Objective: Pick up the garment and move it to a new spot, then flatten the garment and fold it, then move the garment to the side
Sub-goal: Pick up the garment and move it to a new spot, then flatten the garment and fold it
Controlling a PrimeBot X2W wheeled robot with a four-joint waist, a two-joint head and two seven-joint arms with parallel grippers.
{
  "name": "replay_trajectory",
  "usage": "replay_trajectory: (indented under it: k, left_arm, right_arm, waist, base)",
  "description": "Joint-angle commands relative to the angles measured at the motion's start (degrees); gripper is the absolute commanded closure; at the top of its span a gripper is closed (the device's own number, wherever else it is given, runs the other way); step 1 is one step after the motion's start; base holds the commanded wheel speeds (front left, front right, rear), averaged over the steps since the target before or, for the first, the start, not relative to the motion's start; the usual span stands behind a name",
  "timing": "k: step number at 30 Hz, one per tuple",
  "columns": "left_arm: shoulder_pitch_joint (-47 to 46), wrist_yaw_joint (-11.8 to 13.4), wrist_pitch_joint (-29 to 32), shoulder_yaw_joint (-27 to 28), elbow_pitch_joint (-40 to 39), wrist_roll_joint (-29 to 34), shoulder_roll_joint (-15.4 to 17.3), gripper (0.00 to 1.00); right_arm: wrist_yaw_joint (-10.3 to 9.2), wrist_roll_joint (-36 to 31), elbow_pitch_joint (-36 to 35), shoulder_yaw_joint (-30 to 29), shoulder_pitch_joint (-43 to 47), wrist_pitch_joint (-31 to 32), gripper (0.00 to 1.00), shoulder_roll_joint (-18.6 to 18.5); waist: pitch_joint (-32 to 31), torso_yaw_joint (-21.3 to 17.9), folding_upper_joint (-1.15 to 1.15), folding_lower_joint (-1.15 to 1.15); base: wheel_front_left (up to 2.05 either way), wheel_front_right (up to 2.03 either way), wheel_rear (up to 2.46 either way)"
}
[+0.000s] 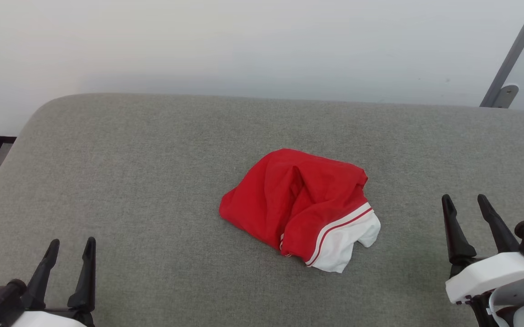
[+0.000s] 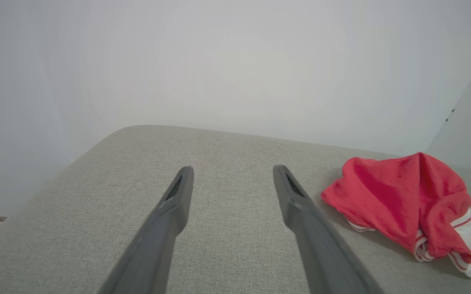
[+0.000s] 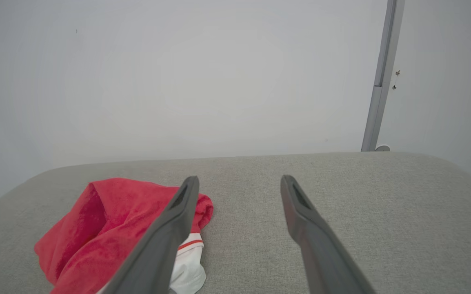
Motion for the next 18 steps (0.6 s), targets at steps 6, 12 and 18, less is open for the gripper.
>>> replay_trajectory:
  k: [6, 12, 18]
  left_arm:
    - [-0.02, -1.97, -0.27, 2.49, 0.94, 2.61, -2.21, 0.0]
    - [-0.5, -3.22, -0.27, 3.84, 0.89, 4.52, -3.44, 0.0]
    - [-2.0, -4.01, -0.27, 3.87, 0.67, 5.52, -4.55, 0.0]
  right_arm:
    - [-0.02, -0.78, -0.42, -0.31, 0.54, -0.19, 0.0, 0.5]
    - [-0.02, -1.52, -0.66, -0.83, 1.11, 0.94, 0.0, 1.12]
    - [-0.02, -0.79, -0.22, 1.97, -0.05, 4.96, 0.0, 0.58]
  waist:
    - [0.29, 0.07, 0.0, 0.0]
    - [0.66, 0.22, 0.0, 0.0]
    - [2.16, 1.65, 0.0, 0.0]
  base:
    - [0.0, 0.0, 0.0]
    - [0.0, 0.0, 0.0]
    - [0.0, 0.0, 0.0]
